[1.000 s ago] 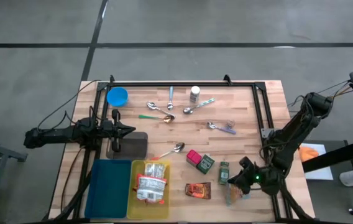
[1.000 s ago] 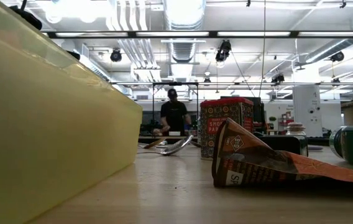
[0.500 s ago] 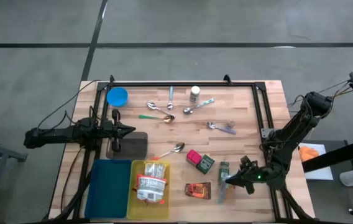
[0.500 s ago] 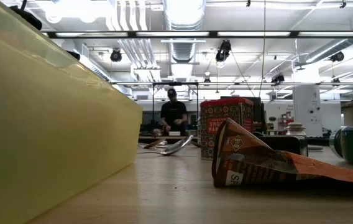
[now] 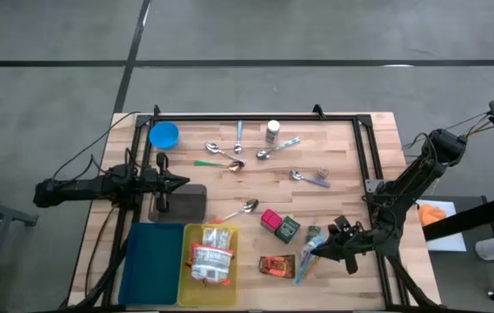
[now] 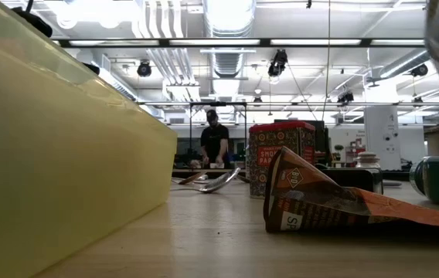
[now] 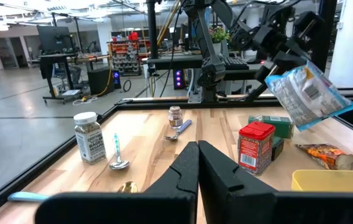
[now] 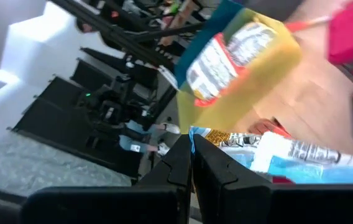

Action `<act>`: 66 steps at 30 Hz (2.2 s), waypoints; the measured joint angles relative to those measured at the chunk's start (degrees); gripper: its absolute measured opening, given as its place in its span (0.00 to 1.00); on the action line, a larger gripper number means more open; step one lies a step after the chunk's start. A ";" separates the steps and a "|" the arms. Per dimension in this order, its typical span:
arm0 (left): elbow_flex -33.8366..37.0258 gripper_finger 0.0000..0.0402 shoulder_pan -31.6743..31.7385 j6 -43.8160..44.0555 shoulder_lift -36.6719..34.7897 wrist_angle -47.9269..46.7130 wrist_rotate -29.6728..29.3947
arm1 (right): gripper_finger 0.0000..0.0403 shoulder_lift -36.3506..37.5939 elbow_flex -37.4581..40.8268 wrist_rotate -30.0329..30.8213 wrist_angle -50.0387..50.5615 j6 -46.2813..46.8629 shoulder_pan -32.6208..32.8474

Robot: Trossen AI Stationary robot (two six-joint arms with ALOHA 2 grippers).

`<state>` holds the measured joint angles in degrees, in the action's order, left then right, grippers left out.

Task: Pick & Place Food Item
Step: Put the blue noodle pack into the yellow bin

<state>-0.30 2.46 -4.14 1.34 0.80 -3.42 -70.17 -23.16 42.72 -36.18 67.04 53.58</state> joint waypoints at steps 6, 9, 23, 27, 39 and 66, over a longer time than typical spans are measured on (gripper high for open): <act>0.00 0.03 0.01 -0.02 0.00 0.00 -0.02 | 0.02 0.04 -0.04 -8.30 -6.13 -8.60 -4.66; -0.01 0.03 0.02 -0.02 0.00 0.00 -0.01 | 0.02 0.04 -0.07 -13.54 -8.58 -11.97 -7.61; 0.00 0.03 0.00 0.00 0.00 0.00 0.00 | 0.02 -1.98 -5.48 -37.22 -9.19 -19.07 -21.67; 0.00 0.03 0.02 -0.01 0.00 0.00 -0.01 | 0.02 -6.42 -9.43 -41.88 -9.03 -21.10 -23.88; -0.02 0.03 0.01 -0.01 0.00 0.00 -0.02 | 0.02 -21.68 -27.03 -47.76 -9.16 -29.61 -27.68; 0.00 0.03 0.02 -0.01 0.00 0.00 -0.02 | 0.02 -53.19 -64.88 -60.11 -6.75 -24.34 -31.24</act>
<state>-0.30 2.48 -4.15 1.34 0.80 -3.44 -123.36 -88.04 -17.39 -42.93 42.70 22.35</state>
